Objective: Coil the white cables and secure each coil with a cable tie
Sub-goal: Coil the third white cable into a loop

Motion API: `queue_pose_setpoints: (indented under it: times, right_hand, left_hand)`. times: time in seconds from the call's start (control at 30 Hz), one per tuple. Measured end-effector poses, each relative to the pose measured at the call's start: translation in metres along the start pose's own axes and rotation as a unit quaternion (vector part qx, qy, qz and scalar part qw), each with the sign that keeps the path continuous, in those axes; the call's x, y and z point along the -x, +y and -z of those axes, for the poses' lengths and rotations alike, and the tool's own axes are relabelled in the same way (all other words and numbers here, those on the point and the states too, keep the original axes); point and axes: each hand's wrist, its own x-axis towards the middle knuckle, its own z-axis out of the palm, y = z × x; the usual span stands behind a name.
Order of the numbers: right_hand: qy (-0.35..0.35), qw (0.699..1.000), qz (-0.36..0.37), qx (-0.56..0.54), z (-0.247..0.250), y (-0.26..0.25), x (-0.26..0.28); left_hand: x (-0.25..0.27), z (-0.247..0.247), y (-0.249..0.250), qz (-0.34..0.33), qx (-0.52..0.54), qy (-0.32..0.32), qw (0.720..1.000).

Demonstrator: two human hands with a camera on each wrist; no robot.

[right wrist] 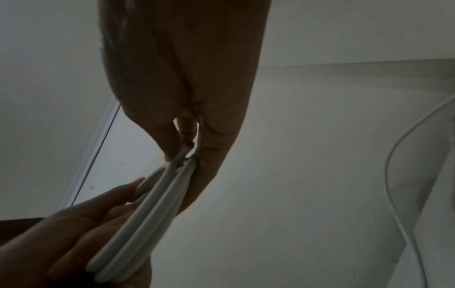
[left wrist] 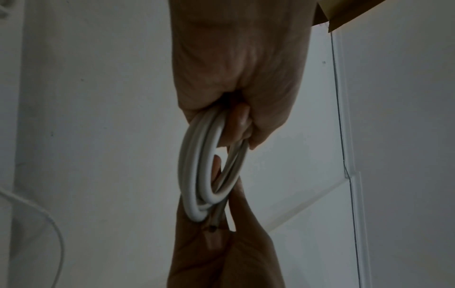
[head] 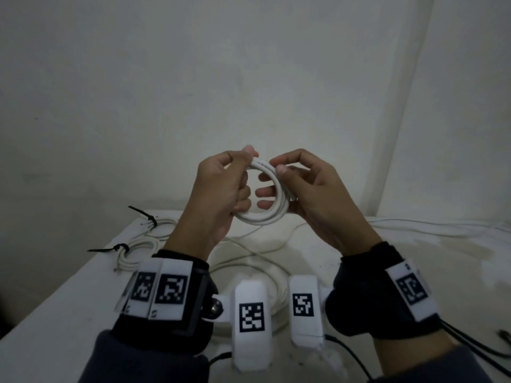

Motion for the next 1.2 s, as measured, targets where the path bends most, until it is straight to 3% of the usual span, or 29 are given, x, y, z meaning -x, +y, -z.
queue_pose_setpoints:
  times: [0.23,0.37,0.43,0.53,0.63,0.87,1.03,1.2]
  right_hand:
    - [0.056,0.99,0.043,0.12,-0.003,-0.002,-0.001]
    - [0.046,0.969,0.078,0.229,0.0,-0.003,-0.002]
    - [0.051,0.943,0.097,0.315,0.002,-0.005,-0.001]
    - [0.092,0.901,0.138,0.401,0.007,-0.005,-0.002]
    - [0.105,0.883,0.154,0.431,0.013,-0.002,-0.003]
    - [0.044,0.845,0.194,0.496,0.02,0.003,-0.002]
    - [0.009,0.883,0.187,0.43,0.013,0.006,-0.002]
    - [0.035,0.904,0.217,0.367,0.014,0.003,-0.004]
  left_hand:
    - [-0.001,-0.007,-0.007,-0.013,0.016,0.043,0.999]
    - [0.001,-0.011,-0.007,-0.035,-0.021,0.061,0.997]
    - [0.003,-0.013,-0.006,-0.034,-0.032,0.055,0.997]
    - [0.007,-0.017,-0.006,-0.029,-0.052,0.02,0.998]
    - [0.009,-0.017,-0.006,-0.021,-0.087,-0.028,0.996]
    - [0.007,0.0,-0.004,0.094,0.001,-0.131,0.987]
    - [0.003,0.008,0.002,0.134,0.043,-0.152,0.978]
    - [0.003,0.008,0.003,0.127,0.054,-0.172,0.975]
